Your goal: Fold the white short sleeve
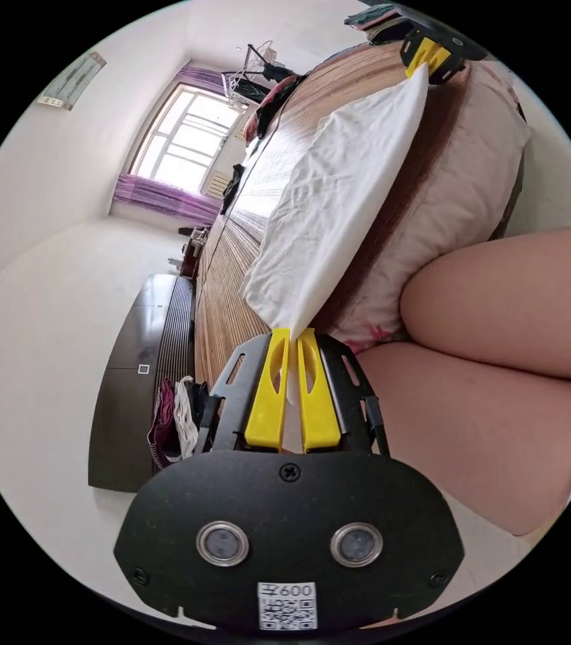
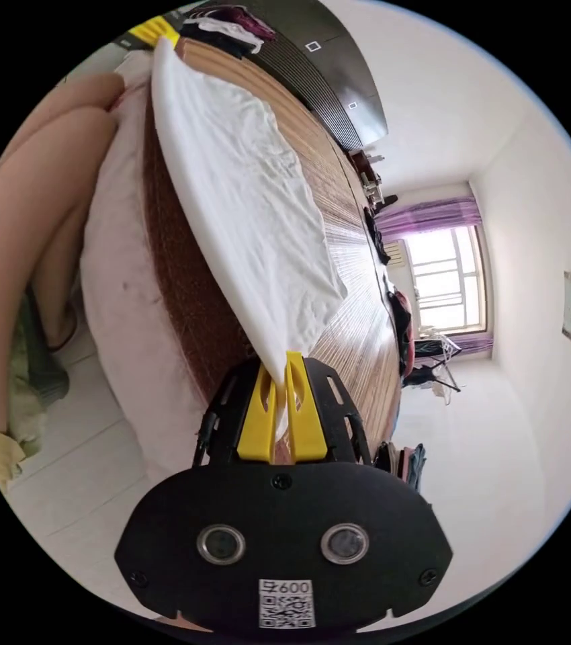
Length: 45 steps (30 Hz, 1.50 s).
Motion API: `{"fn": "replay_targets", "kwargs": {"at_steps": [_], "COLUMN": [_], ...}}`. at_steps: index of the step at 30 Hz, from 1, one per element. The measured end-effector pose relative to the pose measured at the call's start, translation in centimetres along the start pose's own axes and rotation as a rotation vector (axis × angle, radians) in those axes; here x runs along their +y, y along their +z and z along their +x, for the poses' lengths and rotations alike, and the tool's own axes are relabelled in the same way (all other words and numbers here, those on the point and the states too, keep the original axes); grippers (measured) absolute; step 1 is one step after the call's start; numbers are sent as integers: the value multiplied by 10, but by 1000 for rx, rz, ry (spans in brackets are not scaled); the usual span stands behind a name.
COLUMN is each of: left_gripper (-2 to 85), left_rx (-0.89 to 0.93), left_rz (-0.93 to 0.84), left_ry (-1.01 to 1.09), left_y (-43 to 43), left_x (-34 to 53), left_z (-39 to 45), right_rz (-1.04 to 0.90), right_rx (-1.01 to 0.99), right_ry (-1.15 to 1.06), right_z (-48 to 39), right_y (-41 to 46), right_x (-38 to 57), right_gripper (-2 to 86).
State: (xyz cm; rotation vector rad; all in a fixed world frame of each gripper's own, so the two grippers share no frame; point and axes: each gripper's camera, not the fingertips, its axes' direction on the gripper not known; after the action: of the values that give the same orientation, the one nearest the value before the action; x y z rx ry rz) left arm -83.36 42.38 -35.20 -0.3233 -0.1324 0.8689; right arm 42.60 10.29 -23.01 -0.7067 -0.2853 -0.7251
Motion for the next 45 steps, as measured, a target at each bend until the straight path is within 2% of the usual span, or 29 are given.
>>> {"fn": "replay_targets", "kwargs": {"at_steps": [6, 11, 17, 21, 24, 28, 32, 35, 41, 45], "left_gripper": [27, 29, 32, 32, 31, 29, 27, 27, 24, 22], "left_rx": [-175, -313, -384, -367, -291, -146, -82, -76, 116, 148], "left_rz": [65, 156, 229, 226, 175, 93, 8, -36, -68, -90], "left_ry": [-70, -191, -254, -227, -164, -122, -13, 61, -28, -169], "left_y": [-118, -235, -299, -279, -229, -132, -38, 6, 54, 86], "left_x": [-29, -62, -120, -174, -233, -320, -406, -451, -510, -535], "left_z": [-28, -76, -107, -107, -100, -94, -76, -63, -96, -130], "right_rz": [82, 196, 242, 135, 48, -19, -162, -217, -236, -268], "right_rx": [117, 181, 306, 207, 3, -221, -358, -443, -537, -615], "right_ry": [28, 145, 231, 207, 182, 225, 201, 192, 256, 367], "right_z": [36, 96, 144, 173, 200, 248, 280, 297, 345, 383], "right_y": [-159, -310, -403, -381, -324, -226, -135, -101, -72, -49], "right_x": [-13, -20, -49, -88, -119, -167, -226, -255, -284, -287], "right_gripper": [-8, -8, -8, -8, -8, -8, -8, -8, -7, -4]}}
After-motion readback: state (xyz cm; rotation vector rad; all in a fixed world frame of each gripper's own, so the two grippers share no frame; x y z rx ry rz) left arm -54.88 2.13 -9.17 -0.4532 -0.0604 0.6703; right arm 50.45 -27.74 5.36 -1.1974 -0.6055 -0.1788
